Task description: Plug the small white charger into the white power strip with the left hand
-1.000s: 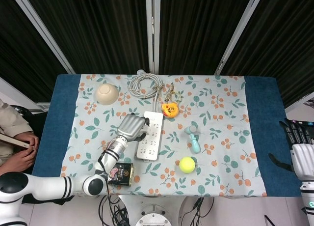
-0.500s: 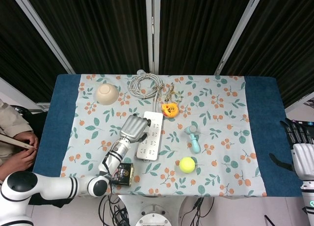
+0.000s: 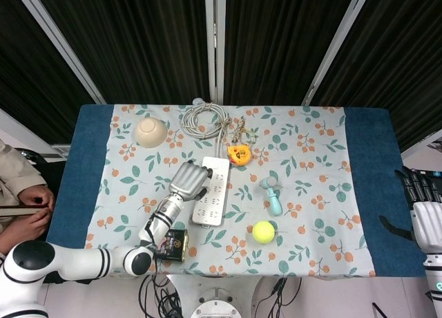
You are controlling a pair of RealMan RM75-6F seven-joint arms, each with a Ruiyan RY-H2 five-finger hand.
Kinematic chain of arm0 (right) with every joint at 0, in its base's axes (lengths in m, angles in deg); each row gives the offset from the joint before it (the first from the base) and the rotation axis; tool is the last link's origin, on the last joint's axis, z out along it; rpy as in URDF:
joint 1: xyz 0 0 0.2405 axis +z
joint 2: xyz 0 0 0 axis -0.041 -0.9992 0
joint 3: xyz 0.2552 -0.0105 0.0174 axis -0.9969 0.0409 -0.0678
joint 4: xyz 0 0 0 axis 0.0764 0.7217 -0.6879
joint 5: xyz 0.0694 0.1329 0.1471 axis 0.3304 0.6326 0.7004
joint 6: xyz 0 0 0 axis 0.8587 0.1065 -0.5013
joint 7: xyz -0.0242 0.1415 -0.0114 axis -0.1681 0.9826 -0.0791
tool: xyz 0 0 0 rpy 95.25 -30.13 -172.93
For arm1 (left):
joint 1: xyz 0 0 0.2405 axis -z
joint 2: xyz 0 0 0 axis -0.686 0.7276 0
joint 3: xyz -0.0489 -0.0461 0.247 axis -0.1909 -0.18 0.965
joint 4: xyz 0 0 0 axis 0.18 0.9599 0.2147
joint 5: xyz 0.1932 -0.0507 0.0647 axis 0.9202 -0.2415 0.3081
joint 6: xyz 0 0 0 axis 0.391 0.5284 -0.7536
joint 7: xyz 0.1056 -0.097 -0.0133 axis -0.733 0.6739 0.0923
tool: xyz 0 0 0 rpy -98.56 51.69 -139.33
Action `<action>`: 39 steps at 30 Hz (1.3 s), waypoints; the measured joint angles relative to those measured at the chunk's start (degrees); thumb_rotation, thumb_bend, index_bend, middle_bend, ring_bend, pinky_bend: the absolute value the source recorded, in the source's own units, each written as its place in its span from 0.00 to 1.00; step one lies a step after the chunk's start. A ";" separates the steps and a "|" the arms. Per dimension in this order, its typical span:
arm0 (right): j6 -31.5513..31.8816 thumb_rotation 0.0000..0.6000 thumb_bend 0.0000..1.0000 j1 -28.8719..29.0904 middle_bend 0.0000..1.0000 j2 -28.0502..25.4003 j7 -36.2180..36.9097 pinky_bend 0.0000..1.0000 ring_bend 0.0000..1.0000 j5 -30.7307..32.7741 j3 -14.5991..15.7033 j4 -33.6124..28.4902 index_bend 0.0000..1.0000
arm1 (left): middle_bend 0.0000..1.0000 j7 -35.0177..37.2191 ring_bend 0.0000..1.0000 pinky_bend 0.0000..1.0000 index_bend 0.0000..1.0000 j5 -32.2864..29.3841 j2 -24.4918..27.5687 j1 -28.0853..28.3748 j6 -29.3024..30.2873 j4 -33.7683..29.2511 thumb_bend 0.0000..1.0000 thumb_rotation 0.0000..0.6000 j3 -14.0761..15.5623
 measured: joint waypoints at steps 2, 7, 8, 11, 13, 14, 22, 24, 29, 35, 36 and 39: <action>-0.07 1.00 0.13 0.03 0.02 0.03 0.01 0.00 0.00 0.03 -0.01 0.05 0.00 | 0.70 -0.11 0.53 0.35 0.66 0.03 -0.03 0.07 0.05 0.16 0.43 1.00 0.00; -0.13 1.00 0.13 0.03 0.02 0.07 0.08 0.00 0.00 0.18 -0.03 0.16 0.00 | 0.70 -0.75 0.52 0.35 0.66 -0.14 -0.10 0.39 -0.11 0.55 0.43 1.00 0.11; -0.18 1.00 0.13 0.02 0.02 0.07 0.09 0.00 0.00 0.23 -0.02 0.17 0.00 | 0.70 -1.04 0.52 0.34 0.66 -0.25 -0.08 0.48 -0.18 0.65 0.43 1.00 0.18; -0.24 1.00 0.13 0.02 0.02 0.06 0.13 0.00 0.00 0.29 -0.03 0.21 0.00 | 0.70 -1.29 0.52 0.34 0.66 -0.66 0.15 0.63 -0.45 0.71 0.43 1.00 0.24; -0.25 1.00 0.13 0.04 0.02 0.04 0.16 0.00 0.00 0.31 -0.07 0.23 0.00 | 0.70 -1.52 0.52 0.34 0.66 -0.71 0.38 0.69 -0.53 0.62 0.43 1.00 0.36; -0.26 1.00 0.12 0.06 0.02 0.04 0.16 0.00 0.00 0.32 -0.09 0.23 0.00 | 0.70 -1.66 0.52 0.34 0.66 -0.74 0.53 0.70 -0.56 0.48 0.43 1.00 0.47; -0.42 1.00 0.13 0.15 0.02 0.17 0.28 0.00 0.00 0.40 -0.13 0.36 0.00 | 0.70 -2.69 0.52 0.33 0.66 -1.59 1.10 0.99 -0.86 -0.28 0.43 1.00 0.98; -0.44 1.00 0.13 0.14 0.02 0.18 0.29 0.00 0.00 0.45 -0.13 0.37 0.00 | 0.70 -2.85 0.52 0.33 0.66 -1.81 1.15 1.08 -0.91 -0.39 0.43 1.00 1.05; -0.47 1.00 0.13 0.11 0.02 0.24 0.38 0.00 0.00 0.51 -0.12 0.48 0.00 | 0.70 -3.42 0.52 0.33 0.66 -2.31 1.42 1.35 -1.02 -0.90 0.43 1.00 1.25; -0.36 1.00 0.13 0.07 0.02 0.36 0.49 0.00 0.00 0.42 -0.10 0.62 0.00 | 0.70 -4.08 0.52 0.32 0.66 -3.14 0.92 1.93 -1.27 -0.43 0.43 1.00 1.41; -0.34 1.00 0.13 0.03 0.02 0.36 0.54 0.00 0.00 0.42 -0.07 0.67 0.00 | 0.70 -4.24 0.52 0.32 0.66 -3.36 0.79 2.09 -1.40 -0.23 0.43 1.00 1.41; -0.25 1.00 0.13 -0.06 0.02 0.38 0.68 0.00 0.00 0.45 -0.06 0.76 0.00 | 0.70 -4.97 0.52 0.32 0.66 -4.26 0.39 2.66 -1.95 0.39 0.44 1.00 1.46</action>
